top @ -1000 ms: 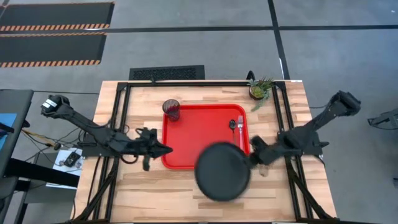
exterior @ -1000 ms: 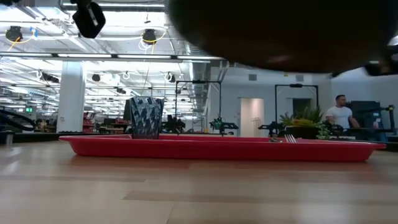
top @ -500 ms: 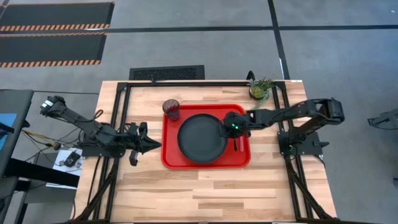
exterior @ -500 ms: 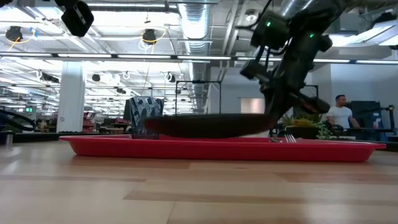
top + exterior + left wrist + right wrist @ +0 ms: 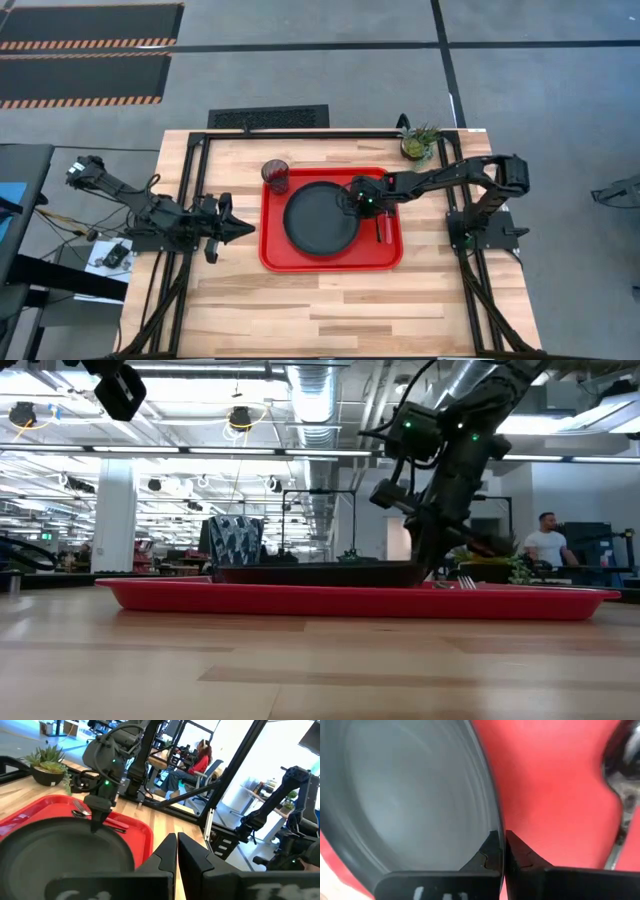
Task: Pick and place plate/cup/fork/spoon on tray
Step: Put the black plate to the left of the black spoon on the red tray, then return to home position
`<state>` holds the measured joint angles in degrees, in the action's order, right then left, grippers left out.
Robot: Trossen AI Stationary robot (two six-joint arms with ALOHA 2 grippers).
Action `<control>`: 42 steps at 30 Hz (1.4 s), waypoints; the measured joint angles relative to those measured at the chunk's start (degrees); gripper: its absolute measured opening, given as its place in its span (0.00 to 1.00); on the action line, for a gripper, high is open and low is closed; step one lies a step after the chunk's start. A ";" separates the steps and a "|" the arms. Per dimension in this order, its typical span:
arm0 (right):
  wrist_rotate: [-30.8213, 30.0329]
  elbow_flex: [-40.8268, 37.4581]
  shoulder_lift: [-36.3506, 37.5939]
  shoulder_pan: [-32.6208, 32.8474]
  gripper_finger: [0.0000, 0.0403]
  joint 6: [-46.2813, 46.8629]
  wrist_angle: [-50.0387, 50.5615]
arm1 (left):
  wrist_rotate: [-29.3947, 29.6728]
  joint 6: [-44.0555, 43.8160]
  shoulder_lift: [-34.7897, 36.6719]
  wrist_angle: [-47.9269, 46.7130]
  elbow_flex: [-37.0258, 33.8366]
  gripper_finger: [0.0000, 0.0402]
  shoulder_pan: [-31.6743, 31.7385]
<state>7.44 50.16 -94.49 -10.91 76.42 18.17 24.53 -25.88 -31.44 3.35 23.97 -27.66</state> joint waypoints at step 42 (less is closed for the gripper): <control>-5.64 0.01 18.47 -0.42 0.09 -34.84 7.21 | -15.70 1.85 -0.04 -1.82 0.00 0.00 16.02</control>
<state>1.80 50.17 -76.02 -11.33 41.59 25.38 8.83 -24.04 -31.49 1.53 23.97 -11.64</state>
